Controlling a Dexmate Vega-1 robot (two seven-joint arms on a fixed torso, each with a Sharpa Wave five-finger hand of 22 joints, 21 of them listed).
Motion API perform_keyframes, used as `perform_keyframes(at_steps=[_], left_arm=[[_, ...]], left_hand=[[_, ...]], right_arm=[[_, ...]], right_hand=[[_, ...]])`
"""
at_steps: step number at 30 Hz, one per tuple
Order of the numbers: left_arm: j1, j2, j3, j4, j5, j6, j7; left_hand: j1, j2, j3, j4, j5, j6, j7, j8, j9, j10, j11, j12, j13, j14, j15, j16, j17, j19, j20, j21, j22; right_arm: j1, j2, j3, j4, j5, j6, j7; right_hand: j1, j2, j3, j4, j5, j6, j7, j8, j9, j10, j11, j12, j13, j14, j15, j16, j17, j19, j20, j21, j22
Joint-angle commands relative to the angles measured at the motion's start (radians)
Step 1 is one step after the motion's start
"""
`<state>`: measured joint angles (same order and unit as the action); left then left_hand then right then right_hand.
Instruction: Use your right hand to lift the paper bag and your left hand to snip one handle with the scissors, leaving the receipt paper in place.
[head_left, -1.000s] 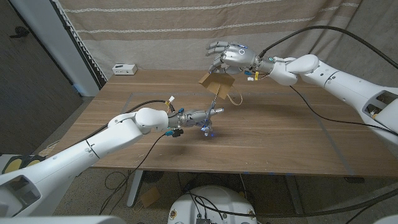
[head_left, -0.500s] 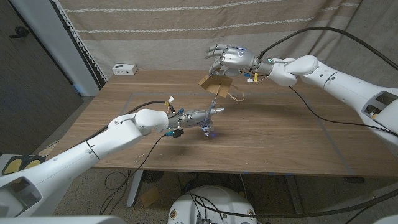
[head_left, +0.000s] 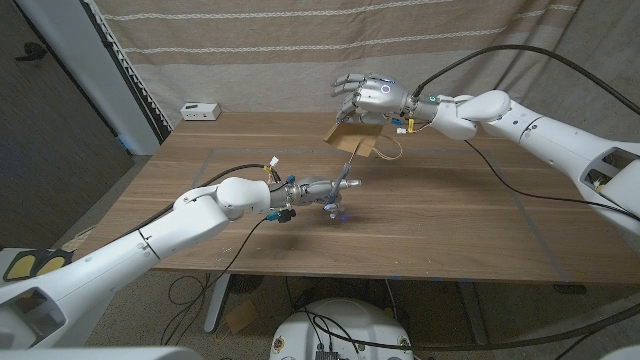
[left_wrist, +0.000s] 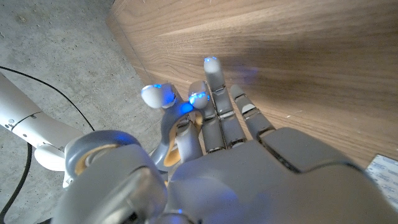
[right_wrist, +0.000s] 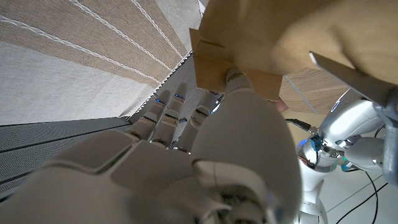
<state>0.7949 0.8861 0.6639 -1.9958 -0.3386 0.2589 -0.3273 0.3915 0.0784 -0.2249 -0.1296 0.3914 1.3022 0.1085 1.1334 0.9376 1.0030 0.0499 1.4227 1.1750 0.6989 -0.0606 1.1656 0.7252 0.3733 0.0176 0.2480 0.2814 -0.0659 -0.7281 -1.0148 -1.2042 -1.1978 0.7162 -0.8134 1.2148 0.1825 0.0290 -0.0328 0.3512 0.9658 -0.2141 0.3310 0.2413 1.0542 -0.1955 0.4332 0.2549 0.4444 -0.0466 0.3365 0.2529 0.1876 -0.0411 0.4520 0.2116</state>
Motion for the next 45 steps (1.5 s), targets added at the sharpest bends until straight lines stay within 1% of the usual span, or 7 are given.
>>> perform_keyframes(at_steps=[1, 7, 16, 32, 35, 38, 45], left_arm=[[0.010, -0.001, -0.005, 0.007, -0.007, -0.013, 0.004], [0.018, -0.001, -0.008, 0.005, -0.010, -0.017, 0.011], [0.019, 0.010, -0.003, -0.001, 0.011, -0.035, 0.001], [0.010, 0.009, 0.003, 0.027, 0.022, -0.100, -0.050], [0.001, 0.011, 0.010, 0.034, 0.033, -0.110, -0.071], [-0.001, 0.016, 0.014, 0.023, 0.056, -0.100, -0.066], [-0.005, 0.030, 0.016, 0.004, 0.095, -0.076, -0.061]], left_hand=[[0.045, 0.052, 0.006, 0.000, -0.011, 0.076, 0.077, 0.049, -0.007, 0.049, -0.056, 0.009, 0.005, 0.002, -0.103, 0.006, 0.004, 0.005, 0.002, 0.008, 0.003], [0.060, 0.072, 0.016, 0.002, -0.023, 0.085, 0.076, 0.054, -0.010, 0.055, -0.057, 0.007, -0.004, 0.003, -0.107, 0.004, 0.005, 0.004, -0.001, 0.009, 0.005], [0.129, 0.131, 0.114, 0.023, -0.037, 0.079, 0.068, 0.053, -0.030, 0.039, -0.072, 0.014, 0.010, -0.011, -0.121, -0.002, 0.021, -0.003, 0.000, 0.016, 0.015], [0.228, 0.133, 0.444, 0.140, -0.082, 0.028, 0.063, 0.044, -0.037, -0.021, -0.075, 0.005, 0.016, -0.043, -0.120, -0.042, 0.083, -0.026, 0.006, 0.045, 0.056], [0.215, 0.131, 0.493, 0.180, -0.093, 0.008, 0.059, 0.066, 0.009, -0.060, -0.066, 0.001, 0.025, -0.065, -0.113, -0.057, 0.100, -0.034, 0.014, 0.049, 0.065], [0.174, 0.106, 0.536, 0.244, -0.106, -0.042, 0.034, 0.138, 0.146, -0.062, -0.105, -0.004, 0.007, -0.055, -0.133, -0.077, 0.117, -0.029, -0.001, 0.062, 0.075], [0.106, 0.070, 0.514, 0.289, -0.093, -0.130, -0.072, 0.240, 0.298, -0.057, -0.198, -0.023, -0.023, -0.043, -0.146, -0.114, 0.130, -0.018, -0.018, 0.068, 0.071]], right_arm=[[-0.004, -0.006, 0.002, -0.011, 0.008, -0.006, 0.028], [-0.007, -0.009, 0.007, -0.012, 0.013, -0.007, 0.042], [-0.016, -0.017, 0.016, -0.024, 0.019, -0.009, 0.056], [-0.036, -0.035, 0.047, -0.068, 0.027, -0.009, 0.099], [-0.038, -0.035, 0.050, -0.068, 0.027, -0.008, 0.106], [-0.038, -0.034, 0.051, -0.066, 0.024, -0.008, 0.108], [-0.039, -0.029, 0.051, -0.062, 0.021, -0.012, 0.109]], right_hand=[[0.003, 0.002, 0.002, 0.003, 0.002, 0.001, -0.001, -0.003, 0.001, 0.012, -0.008, 0.008, 0.054, -0.004, -0.186, -0.004, 0.002, 0.006, -0.120, 0.011, 0.001], [0.003, 0.002, 0.002, 0.004, 0.001, 0.002, -0.001, -0.004, 0.001, 0.011, -0.008, 0.006, 0.051, -0.006, -0.186, -0.006, 0.001, 0.006, -0.120, 0.013, 0.001], [0.002, 0.003, 0.003, 0.005, 0.000, 0.002, -0.001, -0.005, 0.000, 0.013, -0.007, 0.008, 0.050, -0.005, -0.186, -0.007, 0.000, 0.006, -0.119, 0.015, 0.000], [0.003, 0.002, 0.004, 0.005, -0.001, 0.003, -0.001, -0.006, 0.001, 0.012, -0.008, 0.007, 0.049, -0.003, -0.186, -0.008, -0.001, 0.006, -0.118, 0.019, -0.001], [0.003, 0.002, 0.004, 0.005, -0.001, 0.003, -0.001, -0.006, 0.002, 0.014, -0.008, 0.008, 0.049, -0.003, -0.186, -0.008, -0.001, 0.007, -0.117, 0.020, -0.001], [0.004, 0.002, 0.004, 0.004, -0.001, 0.004, -0.001, -0.007, 0.001, 0.015, -0.008, 0.009, 0.050, -0.002, -0.186, -0.008, -0.001, 0.007, -0.117, 0.021, -0.001], [0.004, 0.002, 0.005, 0.005, -0.001, 0.005, -0.001, -0.006, 0.002, 0.016, -0.007, 0.009, 0.050, -0.002, -0.186, -0.009, -0.001, 0.008, -0.115, 0.022, -0.001]])
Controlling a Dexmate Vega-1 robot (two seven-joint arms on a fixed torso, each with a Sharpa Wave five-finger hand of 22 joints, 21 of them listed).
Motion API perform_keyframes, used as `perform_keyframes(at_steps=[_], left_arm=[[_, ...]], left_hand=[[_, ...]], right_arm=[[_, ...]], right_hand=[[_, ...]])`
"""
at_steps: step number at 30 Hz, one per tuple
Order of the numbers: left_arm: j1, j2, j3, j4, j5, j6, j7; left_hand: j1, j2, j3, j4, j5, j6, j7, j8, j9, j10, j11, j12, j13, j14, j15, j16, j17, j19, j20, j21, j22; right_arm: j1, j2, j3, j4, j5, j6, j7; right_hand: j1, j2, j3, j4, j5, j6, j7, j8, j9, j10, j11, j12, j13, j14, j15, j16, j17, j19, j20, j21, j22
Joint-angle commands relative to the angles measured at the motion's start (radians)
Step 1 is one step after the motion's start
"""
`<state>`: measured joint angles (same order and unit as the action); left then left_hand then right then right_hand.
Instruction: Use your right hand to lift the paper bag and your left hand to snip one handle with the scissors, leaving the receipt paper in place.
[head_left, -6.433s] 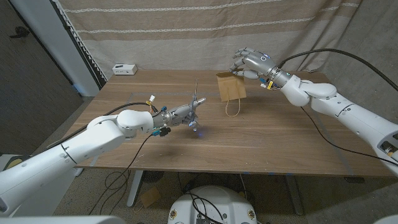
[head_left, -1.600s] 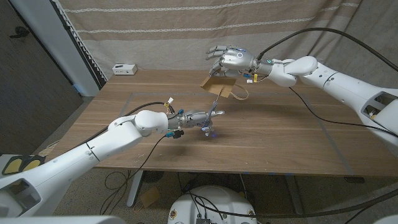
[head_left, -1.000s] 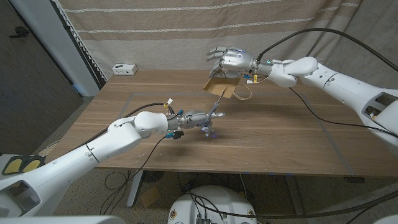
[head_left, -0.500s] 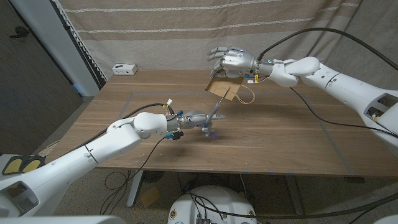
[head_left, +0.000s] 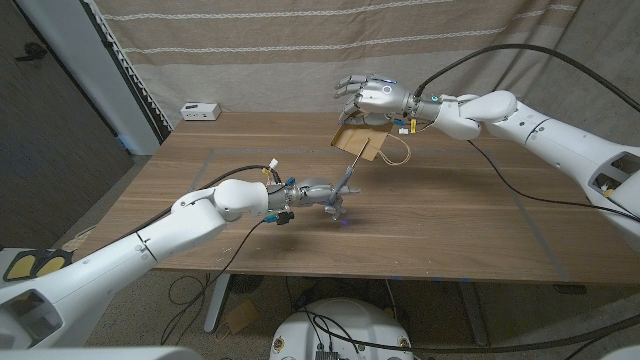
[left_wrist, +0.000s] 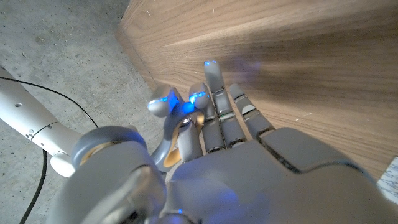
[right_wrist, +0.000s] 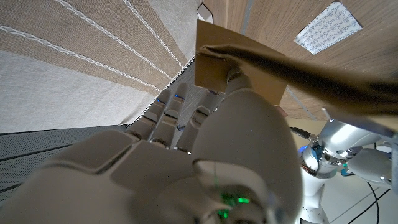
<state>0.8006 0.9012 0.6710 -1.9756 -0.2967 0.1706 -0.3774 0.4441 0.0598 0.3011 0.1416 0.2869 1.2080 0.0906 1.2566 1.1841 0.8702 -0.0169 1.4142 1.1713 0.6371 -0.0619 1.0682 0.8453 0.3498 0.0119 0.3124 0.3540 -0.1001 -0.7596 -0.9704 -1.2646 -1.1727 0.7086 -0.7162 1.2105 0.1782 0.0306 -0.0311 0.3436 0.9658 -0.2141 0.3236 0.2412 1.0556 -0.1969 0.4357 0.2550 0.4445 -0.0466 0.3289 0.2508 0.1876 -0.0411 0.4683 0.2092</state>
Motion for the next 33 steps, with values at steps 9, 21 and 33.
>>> perform_keyframes(at_steps=[9, 21, 33], left_arm=[[0.021, 0.008, -0.010, -0.002, 0.063, -0.037, 0.031], [0.089, -0.021, -0.050, 0.038, 0.068, -0.167, 0.119], [0.119, -0.045, -0.069, 0.058, -0.022, -0.162, 0.112]], left_hand=[[-0.027, 0.080, -0.067, 0.026, 0.075, -0.047, -0.092, 0.145, 0.009, 0.121, -0.159, -0.017, -0.033, 0.054, -0.149, -0.039, 0.036, 0.036, -0.042, 0.004, -0.022], [-0.039, 0.083, -0.100, 0.014, 0.139, -0.076, -0.114, 0.212, 0.038, 0.127, -0.166, 0.009, -0.020, 0.071, -0.151, -0.052, 0.087, 0.048, -0.072, 0.002, -0.038], [-0.048, 0.104, -0.142, 0.020, 0.198, -0.092, -0.112, 0.309, 0.041, 0.070, -0.190, -0.297, -0.433, 0.000, -0.154, -0.226, 0.003, 0.036, -0.077, -0.001, -0.044]], right_arm=[[-0.010, 0.002, 0.009, -0.010, -0.001, -0.010, 0.031], [-0.010, 0.007, 0.004, -0.002, -0.013, -0.016, 0.015], [-0.011, 0.000, 0.003, -0.012, -0.012, -0.018, 0.025]], right_hand=[[0.007, 0.005, 0.003, 0.003, 0.006, 0.005, -0.001, 0.000, 0.001, 0.015, -0.006, 0.006, 0.047, -0.003, -0.186, -0.003, -0.001, 0.007, -0.116, 0.008, 0.000], [0.008, 0.005, 0.003, 0.003, 0.006, 0.005, -0.001, -0.002, 0.001, 0.015, -0.006, 0.005, 0.045, -0.005, -0.186, -0.005, -0.002, 0.007, -0.114, 0.011, 0.000], [0.007, 0.005, 0.003, 0.003, 0.006, 0.004, -0.001, -0.003, 0.001, 0.016, -0.007, 0.005, 0.044, -0.004, -0.186, -0.006, -0.002, 0.007, -0.113, 0.013, -0.001]])
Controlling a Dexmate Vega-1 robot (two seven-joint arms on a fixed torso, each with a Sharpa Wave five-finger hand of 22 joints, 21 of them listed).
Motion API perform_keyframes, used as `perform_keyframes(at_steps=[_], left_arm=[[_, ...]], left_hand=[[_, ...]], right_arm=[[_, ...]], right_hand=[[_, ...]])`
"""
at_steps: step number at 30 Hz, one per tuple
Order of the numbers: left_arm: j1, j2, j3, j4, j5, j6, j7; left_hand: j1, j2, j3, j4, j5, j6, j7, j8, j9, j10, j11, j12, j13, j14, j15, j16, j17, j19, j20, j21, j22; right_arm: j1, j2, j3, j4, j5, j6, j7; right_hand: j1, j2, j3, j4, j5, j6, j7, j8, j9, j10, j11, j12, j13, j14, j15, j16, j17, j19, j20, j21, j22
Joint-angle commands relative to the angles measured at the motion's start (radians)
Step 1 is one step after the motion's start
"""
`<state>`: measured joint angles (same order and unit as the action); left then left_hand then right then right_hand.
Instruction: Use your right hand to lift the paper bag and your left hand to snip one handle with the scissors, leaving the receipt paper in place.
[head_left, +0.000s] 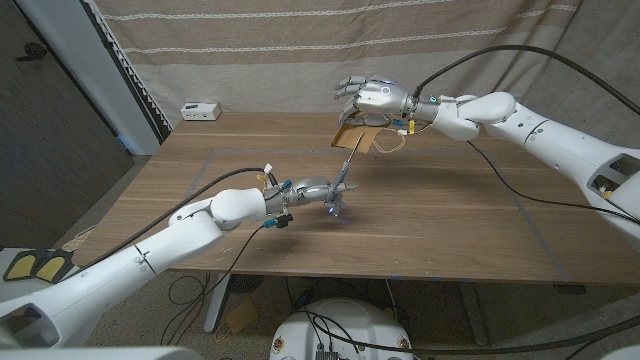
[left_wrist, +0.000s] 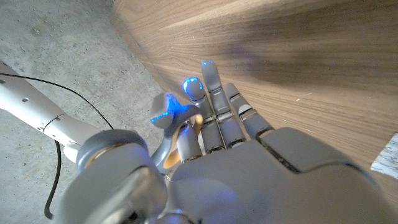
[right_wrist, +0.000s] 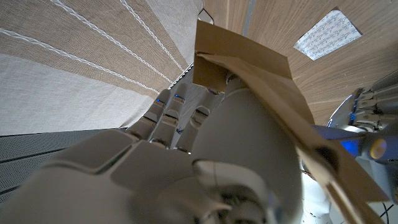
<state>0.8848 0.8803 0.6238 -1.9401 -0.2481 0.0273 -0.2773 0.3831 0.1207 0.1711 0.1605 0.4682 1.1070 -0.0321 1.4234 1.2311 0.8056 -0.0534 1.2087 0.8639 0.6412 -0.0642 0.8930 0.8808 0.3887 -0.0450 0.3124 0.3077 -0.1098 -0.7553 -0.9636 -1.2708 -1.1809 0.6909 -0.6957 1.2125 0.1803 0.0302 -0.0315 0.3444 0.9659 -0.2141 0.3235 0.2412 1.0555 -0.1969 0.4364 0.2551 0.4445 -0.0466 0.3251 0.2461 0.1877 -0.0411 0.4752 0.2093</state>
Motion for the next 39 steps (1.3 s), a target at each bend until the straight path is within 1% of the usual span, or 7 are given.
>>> perform_keyframes(at_steps=[1, 8, 13, 15, 24, 32, 39], left_arm=[[0.042, -0.029, -0.024, 0.023, -0.072, -0.022, 0.026], [0.057, -0.042, -0.030, 0.028, -0.083, -0.032, 0.054], [0.070, -0.050, -0.032, 0.038, -0.077, -0.073, 0.067], [0.074, -0.052, -0.030, 0.037, -0.073, -0.081, 0.069], [0.073, -0.056, -0.025, 0.044, -0.087, -0.089, 0.051], [0.085, -0.074, -0.026, 0.052, -0.099, -0.114, 0.062], [0.114, -0.119, -0.039, 0.084, -0.161, -0.163, 0.081]], left_hand=[[0.014, 0.045, -0.012, 0.000, 0.019, 0.007, 0.017, 0.144, -0.001, 0.141, -0.153, -0.103, -0.146, 0.001, -0.152, -0.057, -0.035, -0.004, -0.022, -0.001, 0.003], [0.035, 0.055, 0.002, -0.003, 0.029, 0.039, 0.045, 0.105, -0.056, 0.160, -0.156, -0.213, -0.300, 0.068, -0.151, -0.092, -0.068, 0.009, -0.033, 0.008, 0.004], [0.074, 0.049, 0.025, -0.013, 0.027, 0.055, 0.072, 0.124, -0.024, 0.184, -0.157, -0.316, -0.426, 0.115, -0.154, -0.137, -0.116, 0.004, -0.028, 0.009, 0.000], [0.091, 0.044, 0.030, -0.017, 0.023, 0.057, 0.088, 0.105, -0.050, 0.134, -0.158, -0.374, -0.462, 0.037, -0.156, -0.211, -0.159, -0.008, -0.024, 0.007, -0.001], [0.118, 0.047, 0.051, -0.001, 0.012, 0.063, 0.122, 0.080, -0.071, -0.157, -0.158, -0.535, -0.450, -0.104, -0.157, -0.363, -0.202, -0.037, -0.029, 0.005, 0.005], [0.129, 0.049, 0.075, -0.003, 0.007, 0.072, 0.129, 0.071, -0.070, 0.028, -0.160, -0.391, -0.310, -0.042, -0.159, -0.410, -0.217, -0.041, -0.039, 0.008, 0.005], [0.172, 0.052, 0.110, -0.027, -0.004, 0.083, 0.151, 0.065, -0.063, 0.050, -0.158, -0.280, -0.131, 0.012, -0.163, -0.402, -0.166, -0.045, -0.041, 0.009, 0.010]], right_arm=[[-0.001, -0.004, -0.004, -0.007, -0.004, 0.000, 0.005], [0.000, -0.004, -0.003, -0.012, -0.006, -0.002, 0.010], [-0.003, -0.008, -0.001, -0.019, -0.006, -0.001, 0.014], [-0.005, -0.010, 0.000, -0.023, -0.008, -0.004, 0.015], [-0.018, -0.021, 0.013, -0.046, 0.000, -0.009, 0.035], [-0.028, -0.029, 0.025, -0.060, 0.000, -0.009, 0.043], [-0.025, -0.024, 0.029, -0.054, 0.000, -0.004, 0.044]], right_hand=[[0.005, 0.003, 0.003, 0.003, 0.005, 0.004, -0.001, -0.003, 0.001, 0.016, -0.007, 0.005, 0.045, -0.004, -0.186, -0.002, 0.002, 0.007, -0.113, 0.006, -0.001], [0.005, 0.003, 0.003, 0.004, 0.005, 0.005, -0.001, -0.002, 0.001, 0.018, -0.007, 0.006, 0.045, -0.003, -0.186, -0.002, 0.002, 0.006, -0.112, 0.007, -0.001], [0.004, 0.003, 0.003, 0.004, 0.005, 0.005, -0.001, -0.003, 0.001, 0.017, -0.007, 0.005, 0.043, -0.003, -0.186, -0.003, 0.002, 0.006, -0.112, 0.007, -0.001], [0.004, 0.003, 0.003, 0.004, 0.005, 0.005, -0.001, -0.003, 0.001, 0.017, -0.006, 0.005, 0.043, -0.003, -0.186, -0.003, 0.002, 0.006, -0.111, 0.008, -0.001], [0.002, 0.003, 0.002, 0.005, 0.005, 0.004, -0.001, -0.004, 0.001, 0.019, -0.006, 0.004, 0.041, -0.002, -0.186, -0.004, 0.001, 0.005, -0.110, 0.009, -0.002], [0.002, 0.002, 0.002, 0.004, 0.006, 0.005, -0.001, -0.004, 0.002, 0.018, -0.006, 0.003, 0.040, -0.002, -0.186, -0.005, 0.001, 0.005, -0.108, 0.010, -0.003], [0.002, 0.002, 0.002, 0.004, 0.006, 0.005, -0.001, -0.004, 0.002, 0.018, -0.007, 0.003, 0.038, -0.001, -0.186, -0.005, 0.000, 0.004, -0.107, 0.011, -0.003]])
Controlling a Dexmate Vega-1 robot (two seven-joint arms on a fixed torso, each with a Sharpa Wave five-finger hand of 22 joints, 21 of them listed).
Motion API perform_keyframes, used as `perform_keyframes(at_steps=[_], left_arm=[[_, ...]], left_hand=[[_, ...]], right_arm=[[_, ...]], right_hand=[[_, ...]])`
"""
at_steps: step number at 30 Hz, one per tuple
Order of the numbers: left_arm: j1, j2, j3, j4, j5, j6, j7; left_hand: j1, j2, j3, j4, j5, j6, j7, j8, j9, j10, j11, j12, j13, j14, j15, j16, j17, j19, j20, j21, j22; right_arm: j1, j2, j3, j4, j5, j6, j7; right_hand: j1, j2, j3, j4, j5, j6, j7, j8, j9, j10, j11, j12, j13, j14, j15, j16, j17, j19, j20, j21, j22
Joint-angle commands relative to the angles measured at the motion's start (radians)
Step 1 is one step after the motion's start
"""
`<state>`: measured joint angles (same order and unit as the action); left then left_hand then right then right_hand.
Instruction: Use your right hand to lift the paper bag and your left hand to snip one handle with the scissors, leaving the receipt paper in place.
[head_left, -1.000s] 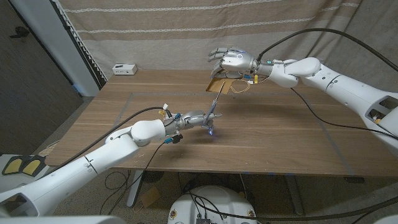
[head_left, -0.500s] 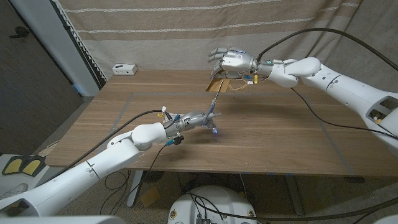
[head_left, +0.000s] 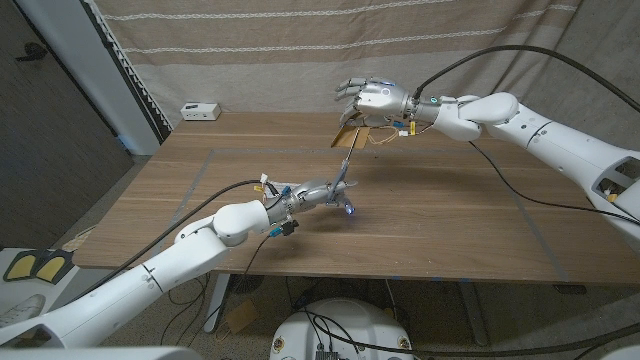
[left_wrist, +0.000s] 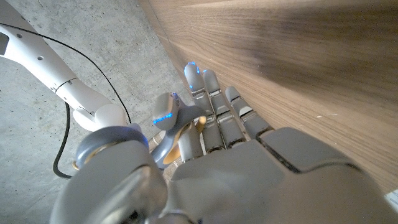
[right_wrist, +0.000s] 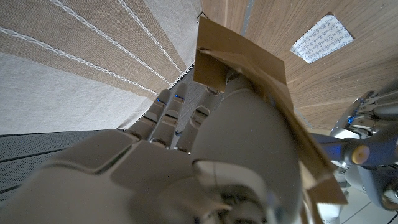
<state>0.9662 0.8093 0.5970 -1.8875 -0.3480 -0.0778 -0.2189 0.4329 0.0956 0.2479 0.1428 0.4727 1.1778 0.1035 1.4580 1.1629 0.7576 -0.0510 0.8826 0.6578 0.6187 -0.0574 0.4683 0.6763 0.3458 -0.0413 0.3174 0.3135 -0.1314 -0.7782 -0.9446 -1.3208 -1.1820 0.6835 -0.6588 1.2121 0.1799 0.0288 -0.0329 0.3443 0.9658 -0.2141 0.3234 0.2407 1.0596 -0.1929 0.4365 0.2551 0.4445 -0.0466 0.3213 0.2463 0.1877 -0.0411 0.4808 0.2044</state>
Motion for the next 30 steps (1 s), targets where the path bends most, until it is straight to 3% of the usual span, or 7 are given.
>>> perform_keyframes(at_steps=[1, 4, 8, 11, 17, 25, 30], left_arm=[[0.043, -0.056, -0.017, 0.032, -0.063, -0.066, 0.041], [0.062, -0.074, -0.023, 0.040, -0.068, -0.091, 0.069], [0.084, -0.095, -0.032, 0.048, -0.073, -0.117, 0.105], [0.099, -0.110, -0.041, 0.054, -0.076, -0.137, 0.134], [0.111, -0.125, -0.046, 0.067, -0.068, -0.152, 0.163], [0.111, -0.126, -0.044, 0.067, -0.075, -0.150, 0.157], [0.105, -0.138, -0.039, 0.085, -0.088, -0.168, 0.138]], left_hand=[[0.134, 0.075, 0.036, -0.014, -0.016, 0.024, 0.015, 0.023, -0.005, 0.103, -0.160, 0.061, 0.106, 0.039, -0.168, 0.041, 0.068, 0.000, -0.045, 0.006, 0.007], [0.194, 0.084, 0.057, -0.048, -0.043, 0.048, 0.021, 0.043, 0.027, 0.130, -0.160, 0.076, 0.142, 0.083, -0.169, 0.129, 0.176, 0.022, -0.041, 0.022, 0.022], [0.302, 0.096, 0.145, -0.107, -0.119, 0.106, 0.025, 0.007, -0.036, 0.181, -0.159, 0.076, 0.146, 0.122, -0.168, 0.217, 0.294, 0.047, -0.052, 0.046, 0.039], [0.330, 0.090, 0.194, -0.112, -0.183, 0.110, 0.029, 0.008, -0.025, 0.229, -0.158, 0.080, 0.146, 0.152, -0.165, 0.255, 0.354, 0.075, -0.057, 0.064, 0.046], [0.238, 0.052, 0.196, -0.017, -0.233, 0.098, -0.002, 0.079, 0.057, 0.316, -0.154, 0.074, 0.134, 0.224, -0.156, 0.306, 0.453, 0.122, -0.052, 0.086, 0.046], [0.228, 0.038, 0.198, -0.017, -0.228, 0.089, -0.006, 0.048, 0.015, 0.343, -0.158, 0.054, 0.106, 0.225, -0.159, 0.296, 0.457, 0.105, -0.050, 0.079, 0.043], [0.181, 0.036, 0.184, 0.016, -0.206, 0.069, 0.008, 0.085, 0.067, 0.341, -0.158, 0.052, 0.117, 0.262, -0.154, 0.296, 0.462, 0.146, -0.056, 0.090, 0.037]], right_arm=[[-0.003, 0.000, 0.010, -0.002, 0.002, 0.005, 0.008], [-0.006, 0.002, 0.012, 0.001, 0.007, 0.005, 0.006], [-0.011, 0.004, 0.018, 0.008, 0.017, 0.002, -0.006], [-0.015, 0.006, 0.026, 0.019, 0.036, 0.001, -0.010], [-0.024, 0.003, 0.036, 0.029, 0.053, -0.004, -0.016], [-0.034, 0.003, 0.044, 0.048, 0.084, -0.001, -0.009], [-0.035, 0.001, 0.046, 0.049, 0.087, 0.005, -0.008]], right_hand=[[0.002, 0.003, 0.004, 0.005, 0.006, 0.005, -0.001, -0.004, 0.002, 0.014, -0.011, 0.003, 0.039, -0.001, -0.186, -0.001, 0.000, 0.004, -0.107, 0.005, 0.002], [0.002, 0.002, 0.004, 0.005, 0.006, 0.004, -0.001, -0.005, 0.002, 0.014, -0.011, 0.003, 0.038, -0.001, -0.186, -0.001, 0.000, 0.004, -0.106, 0.006, 0.001], [0.002, 0.003, 0.004, 0.005, 0.006, 0.003, -0.001, -0.005, 0.002, 0.016, -0.011, 0.004, 0.039, -0.001, -0.186, -0.002, 0.000, 0.005, -0.107, 0.006, 0.001], [0.002, 0.003, 0.004, 0.005, 0.006, 0.004, -0.001, -0.005, 0.002, 0.016, -0.011, 0.003, 0.038, 0.000, -0.186, -0.002, 0.000, 0.005, -0.107, 0.007, 0.001], [0.002, 0.003, 0.004, 0.005, 0.007, 0.002, -0.001, -0.006, 0.003, 0.014, -0.011, 0.003, 0.037, 0.003, -0.186, -0.001, 0.000, 0.008, -0.105, 0.009, 0.000], [0.003, 0.003, 0.004, 0.004, 0.007, 0.000, -0.001, -0.007, 0.003, 0.013, -0.011, 0.002, 0.036, 0.005, -0.186, -0.001, 0.000, 0.012, -0.105, 0.011, 0.000], [0.002, 0.003, 0.004, 0.005, 0.007, -0.001, -0.001, -0.008, 0.003, 0.016, -0.010, 0.004, 0.038, 0.008, -0.186, 0.000, 0.000, 0.016, -0.105, 0.014, 0.000]])
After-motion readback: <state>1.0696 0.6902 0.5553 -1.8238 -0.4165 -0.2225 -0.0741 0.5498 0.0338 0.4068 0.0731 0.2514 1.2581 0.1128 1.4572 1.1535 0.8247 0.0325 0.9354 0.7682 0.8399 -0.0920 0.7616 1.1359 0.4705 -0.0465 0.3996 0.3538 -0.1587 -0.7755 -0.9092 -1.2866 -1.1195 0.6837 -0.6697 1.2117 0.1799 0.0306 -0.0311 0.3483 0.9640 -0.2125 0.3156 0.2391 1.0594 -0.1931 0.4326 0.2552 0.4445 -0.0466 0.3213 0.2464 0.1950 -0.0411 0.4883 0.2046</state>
